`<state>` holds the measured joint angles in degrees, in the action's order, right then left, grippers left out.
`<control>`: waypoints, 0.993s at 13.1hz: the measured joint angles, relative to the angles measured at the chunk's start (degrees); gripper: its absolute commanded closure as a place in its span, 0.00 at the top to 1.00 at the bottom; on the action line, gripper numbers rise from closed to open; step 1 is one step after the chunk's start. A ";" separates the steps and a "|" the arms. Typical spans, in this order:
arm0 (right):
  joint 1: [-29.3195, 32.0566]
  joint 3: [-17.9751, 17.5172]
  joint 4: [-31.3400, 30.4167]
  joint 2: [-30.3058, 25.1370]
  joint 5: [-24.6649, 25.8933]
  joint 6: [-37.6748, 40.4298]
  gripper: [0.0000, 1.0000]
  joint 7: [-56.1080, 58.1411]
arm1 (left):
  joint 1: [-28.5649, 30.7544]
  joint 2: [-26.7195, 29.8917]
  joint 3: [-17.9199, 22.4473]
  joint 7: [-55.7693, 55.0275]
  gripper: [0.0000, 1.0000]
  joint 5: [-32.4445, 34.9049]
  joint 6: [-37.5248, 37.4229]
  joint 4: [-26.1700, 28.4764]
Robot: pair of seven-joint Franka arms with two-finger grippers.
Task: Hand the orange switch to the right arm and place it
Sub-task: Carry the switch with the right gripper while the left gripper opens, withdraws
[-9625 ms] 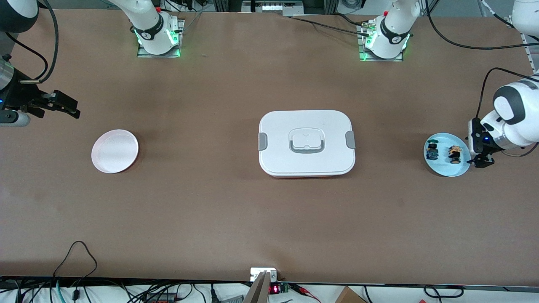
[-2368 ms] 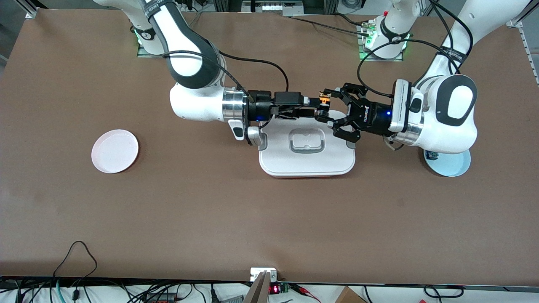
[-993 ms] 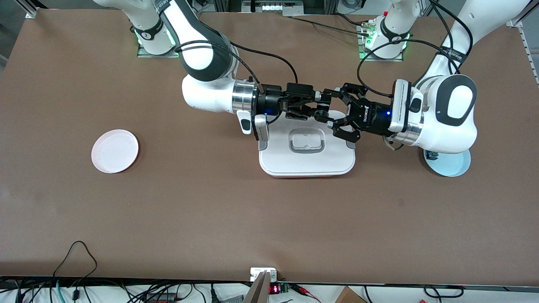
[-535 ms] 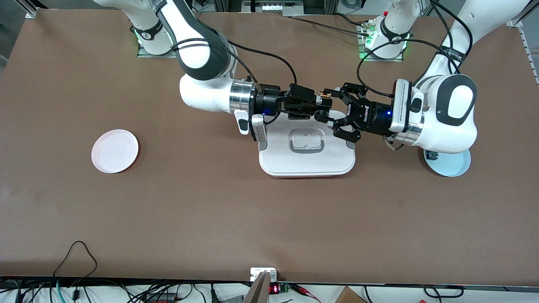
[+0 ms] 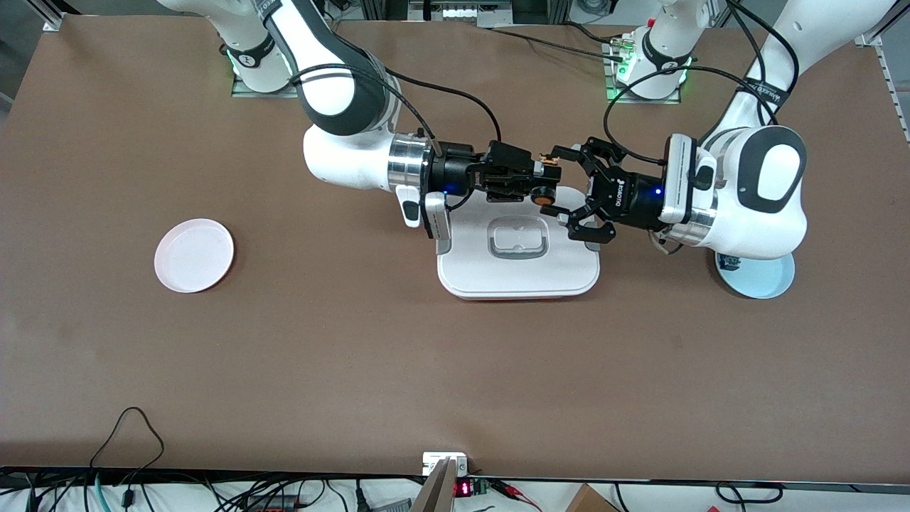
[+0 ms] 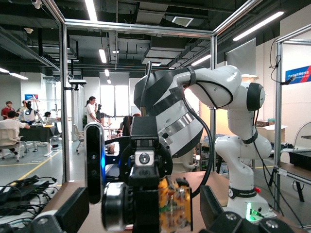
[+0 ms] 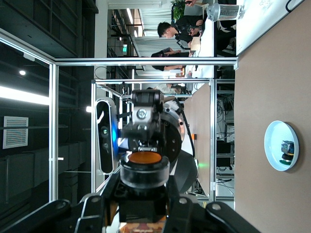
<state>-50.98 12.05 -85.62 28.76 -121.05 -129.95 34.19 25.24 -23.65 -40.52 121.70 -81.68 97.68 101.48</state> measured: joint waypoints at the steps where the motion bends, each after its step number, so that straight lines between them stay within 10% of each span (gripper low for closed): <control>1: 0.04 0.03 0.02 0.00 0.00 0.00 0.00 0.00 | 1.53 -0.02 0.10 1.94 1.00 0.00 -0.13 0.07; 6: 1.46 0.26 0.05 -0.35 1.95 0.07 0.00 0.06 | 13.86 -1.31 1.10 4.32 1.00 4.88 -9.14 0.13; 13: 10.25 0.79 -3.13 -3.25 22.90 10.37 0.00 -0.15 | 26.01 -1.90 1.25 -5.97 1.00 30.39 -17.52 -5.58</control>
<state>-40.73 12.84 -88.75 25.51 -98.15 -119.58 34.04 51.25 -25.55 -39.27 115.74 -51.29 80.15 95.90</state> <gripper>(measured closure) 0.577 0.000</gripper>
